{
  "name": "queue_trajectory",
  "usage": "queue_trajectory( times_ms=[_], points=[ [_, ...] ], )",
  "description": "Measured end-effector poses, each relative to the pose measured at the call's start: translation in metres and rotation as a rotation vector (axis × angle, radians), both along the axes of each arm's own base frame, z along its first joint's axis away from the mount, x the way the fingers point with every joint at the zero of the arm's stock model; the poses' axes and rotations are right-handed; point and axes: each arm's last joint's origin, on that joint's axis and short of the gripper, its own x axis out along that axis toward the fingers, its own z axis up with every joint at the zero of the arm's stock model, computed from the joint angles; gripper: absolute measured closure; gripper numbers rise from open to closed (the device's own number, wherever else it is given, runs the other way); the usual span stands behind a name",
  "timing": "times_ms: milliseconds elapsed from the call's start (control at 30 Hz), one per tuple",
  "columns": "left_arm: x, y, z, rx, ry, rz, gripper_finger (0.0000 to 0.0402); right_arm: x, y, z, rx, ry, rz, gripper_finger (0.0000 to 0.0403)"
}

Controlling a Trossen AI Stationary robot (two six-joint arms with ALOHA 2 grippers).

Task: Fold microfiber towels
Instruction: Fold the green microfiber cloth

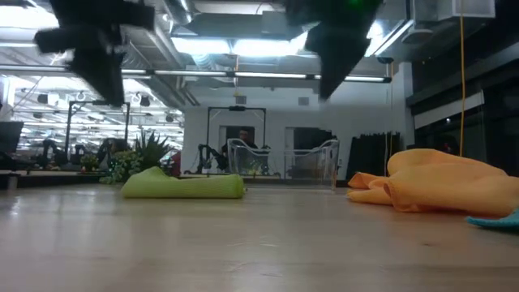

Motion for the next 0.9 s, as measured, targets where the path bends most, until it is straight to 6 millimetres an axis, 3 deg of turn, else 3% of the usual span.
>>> queue_trajectory(
  times_ms=[100,167,233,333,400,467,567,633,767,900],
  points=[
    [-0.022,0.011,0.021,0.031,-0.145,0.006,0.028,-0.031,-0.007,0.024,-0.167,-0.111,-0.141,0.0267],
    [-0.038,0.019,0.025,-0.003,-0.234,0.015,0.028,-0.049,-0.014,0.028,-0.191,-0.199,-0.239,0.0267],
    [-0.05,0.025,0.02,-0.065,-0.328,0.024,0.028,-0.064,-0.021,0.02,-0.158,-0.251,-0.318,0.0267],
    [-0.063,0.031,-0.001,-0.209,-0.46,0.018,0.028,-0.074,-0.026,-0.009,0.035,-0.303,-0.392,0.0267],
    [-0.065,0.033,-0.017,-0.292,-0.532,-0.026,0.028,-0.065,-0.024,-0.032,0.233,-0.338,-0.323,0.0267],
    [-0.062,0.034,-0.025,-0.356,-0.604,-0.107,0.028,-0.046,-0.019,-0.046,0.434,-0.431,-0.114,0.0267],
    [-0.057,0.04,-0.033,-0.368,-0.7,-0.2,0.028,-0.014,-0.01,-0.044,0.614,-0.723,0.332,0.0267],
    [-0.053,0.049,-0.039,-0.332,-0.754,-0.194,0.028,-0.004,-0.009,-0.046,0.598,-0.87,0.508,0.0267],
    [-0.048,0.072,-0.051,-0.23,-0.893,-0.095,0.028,0.008,-0.026,-0.07,0.478,-0.898,0.395,0.0267],
    [-0.045,0.087,-0.059,-0.263,-0.954,-0.079,0.028,0.024,-0.041,-0.105,0.521,-0.841,0.259,0.0267]
  ],
)
